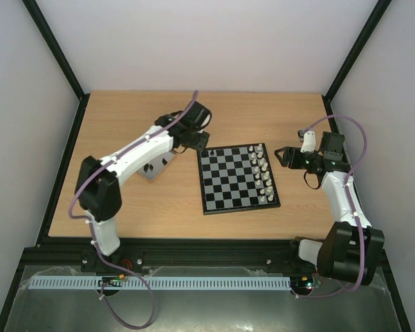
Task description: Set up the chess pieces on the board
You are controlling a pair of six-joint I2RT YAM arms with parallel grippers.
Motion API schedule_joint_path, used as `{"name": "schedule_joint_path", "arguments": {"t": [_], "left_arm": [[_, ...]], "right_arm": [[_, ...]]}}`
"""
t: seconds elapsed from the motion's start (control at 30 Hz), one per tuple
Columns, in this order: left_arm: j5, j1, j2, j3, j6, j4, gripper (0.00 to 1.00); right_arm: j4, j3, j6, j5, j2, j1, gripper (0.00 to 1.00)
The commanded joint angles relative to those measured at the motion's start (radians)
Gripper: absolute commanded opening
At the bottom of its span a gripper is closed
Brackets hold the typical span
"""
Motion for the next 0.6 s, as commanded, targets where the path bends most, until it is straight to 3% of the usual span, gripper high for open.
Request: {"name": "schedule_joint_path", "arguments": {"t": [0.0,0.23,0.57], "left_arm": [[-0.039,0.063,-0.1,-0.169,-0.066,-0.012,0.32],[-0.05,0.138,-0.224,-0.387,-0.118,0.011,0.29],[-0.051,0.188,-0.245,-0.4,-0.16,-0.033,0.29]], "right_arm": [[-0.032,0.007,-0.015,-0.014,-0.011,0.004,0.7],[-0.03,0.005,-0.014,-0.015,-0.01,0.004,0.7],[-0.027,0.006,-0.014,-0.014,-0.009,0.004,0.7]]}}
